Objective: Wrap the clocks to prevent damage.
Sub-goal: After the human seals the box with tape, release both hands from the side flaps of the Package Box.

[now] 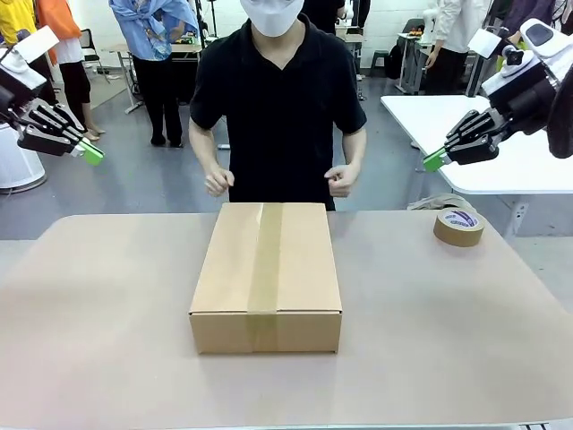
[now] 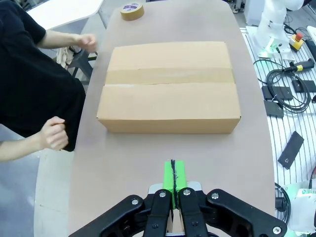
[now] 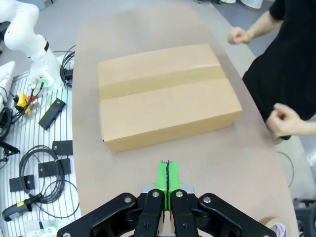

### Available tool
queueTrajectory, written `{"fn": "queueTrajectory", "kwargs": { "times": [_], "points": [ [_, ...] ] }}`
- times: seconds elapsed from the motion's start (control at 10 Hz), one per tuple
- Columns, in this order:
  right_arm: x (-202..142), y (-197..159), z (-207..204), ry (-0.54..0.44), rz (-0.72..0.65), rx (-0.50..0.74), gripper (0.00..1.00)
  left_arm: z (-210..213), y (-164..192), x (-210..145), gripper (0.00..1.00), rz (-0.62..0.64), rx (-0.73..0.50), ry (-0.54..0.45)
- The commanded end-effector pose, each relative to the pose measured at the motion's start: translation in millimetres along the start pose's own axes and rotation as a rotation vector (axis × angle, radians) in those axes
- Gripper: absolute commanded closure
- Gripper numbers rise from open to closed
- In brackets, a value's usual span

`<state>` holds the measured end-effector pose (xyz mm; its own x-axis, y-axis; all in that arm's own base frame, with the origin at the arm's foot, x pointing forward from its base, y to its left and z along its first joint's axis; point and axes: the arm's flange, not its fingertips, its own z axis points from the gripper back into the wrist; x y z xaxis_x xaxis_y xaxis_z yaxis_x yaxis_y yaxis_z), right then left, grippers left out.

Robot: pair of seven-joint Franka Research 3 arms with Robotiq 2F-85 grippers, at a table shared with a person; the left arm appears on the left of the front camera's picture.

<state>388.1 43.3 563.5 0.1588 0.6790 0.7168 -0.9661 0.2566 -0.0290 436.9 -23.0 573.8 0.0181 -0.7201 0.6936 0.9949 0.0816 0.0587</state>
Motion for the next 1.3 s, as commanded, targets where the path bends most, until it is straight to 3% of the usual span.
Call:
{"fn": "queueTrajectory", "kwargs": {
  "times": [0.0, 0.9, 1.0, 1.1, 1.2],
  "points": [
    [0, 0, 0, 0.006, -0.001, -0.008, 0.99, -1, 1, -1, 1.00, -0.015, 0.000, -0.008],
    [0, 0, 0, -0.001, 0.000, 0.001, 0.99, 0, 0, 0, 1.00, 0.000, 0.000, -0.001],
    [5, 2, 5, -0.014, -0.005, -0.015, 0.40, 7, 11, 11, 0.46, 0.005, -0.022, -0.008],
    [1, 6, 9, -0.012, -0.019, -0.022, 0.40, 6, 1, 8, 0.46, 0.034, -0.003, -0.004],
    [-4, 8, 9, -0.001, -0.024, -0.024, 0.00, 4, -9, 6, 0.00, 0.060, 0.051, 0.016]
  ]
}}
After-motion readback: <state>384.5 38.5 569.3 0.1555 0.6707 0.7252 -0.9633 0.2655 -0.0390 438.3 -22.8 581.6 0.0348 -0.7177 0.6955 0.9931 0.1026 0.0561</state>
